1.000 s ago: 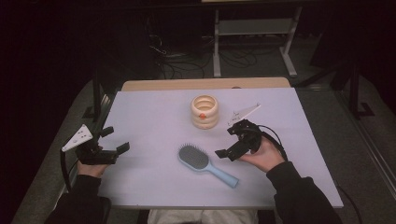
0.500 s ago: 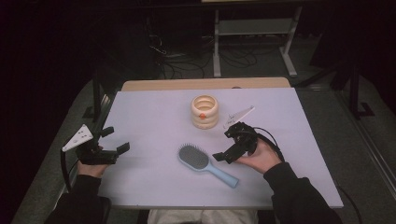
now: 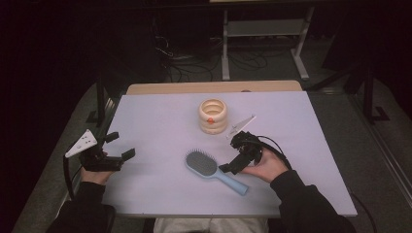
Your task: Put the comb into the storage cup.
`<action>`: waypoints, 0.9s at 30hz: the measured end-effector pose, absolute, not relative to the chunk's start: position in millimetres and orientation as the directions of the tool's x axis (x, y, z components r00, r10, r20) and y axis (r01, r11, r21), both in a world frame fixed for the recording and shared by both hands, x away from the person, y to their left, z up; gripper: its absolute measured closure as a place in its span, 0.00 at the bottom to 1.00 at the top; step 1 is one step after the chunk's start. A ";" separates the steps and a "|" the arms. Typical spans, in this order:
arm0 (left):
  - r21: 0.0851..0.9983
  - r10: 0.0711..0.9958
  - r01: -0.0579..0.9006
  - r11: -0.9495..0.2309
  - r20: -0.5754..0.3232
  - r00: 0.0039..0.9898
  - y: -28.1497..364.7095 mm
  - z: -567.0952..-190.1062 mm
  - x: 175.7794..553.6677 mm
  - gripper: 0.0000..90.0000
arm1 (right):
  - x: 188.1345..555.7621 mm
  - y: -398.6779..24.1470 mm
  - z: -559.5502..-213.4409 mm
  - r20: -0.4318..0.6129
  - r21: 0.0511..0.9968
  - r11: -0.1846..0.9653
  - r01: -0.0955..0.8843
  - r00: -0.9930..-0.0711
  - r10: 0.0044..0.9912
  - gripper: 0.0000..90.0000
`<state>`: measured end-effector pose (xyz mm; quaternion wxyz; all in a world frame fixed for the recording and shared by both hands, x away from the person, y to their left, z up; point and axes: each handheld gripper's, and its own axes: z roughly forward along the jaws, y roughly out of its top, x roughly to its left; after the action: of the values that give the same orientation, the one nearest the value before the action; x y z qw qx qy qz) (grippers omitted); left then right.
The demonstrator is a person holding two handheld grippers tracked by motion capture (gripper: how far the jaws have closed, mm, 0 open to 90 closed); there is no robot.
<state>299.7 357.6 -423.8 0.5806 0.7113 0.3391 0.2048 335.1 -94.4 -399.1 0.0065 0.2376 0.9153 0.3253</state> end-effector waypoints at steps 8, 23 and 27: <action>0.965 0.720 0.244 -0.097 -0.101 0.686 357.5 -423.8 299.7 0.00 | 334.8 -88.6 -406.1 0.144 0.575 0.698 0.427 -0.893 0.427 0.00; 0.965 0.718 0.244 -0.100 -0.100 0.689 357.4 -423.8 299.7 0.00 | 330.1 -77.9 -417.7 0.156 0.532 0.727 0.434 -0.894 0.420 0.00; 0.964 0.718 0.244 -0.102 -0.099 0.689 357.4 -423.8 299.8 0.00 | 327.8 -75.1 -421.1 0.151 0.522 0.736 0.431 -0.896 0.418 0.00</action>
<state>299.8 357.4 -423.8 0.5791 0.7137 0.3369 0.2044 327.8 -75.1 -421.1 -0.0116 0.2280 0.9315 0.2831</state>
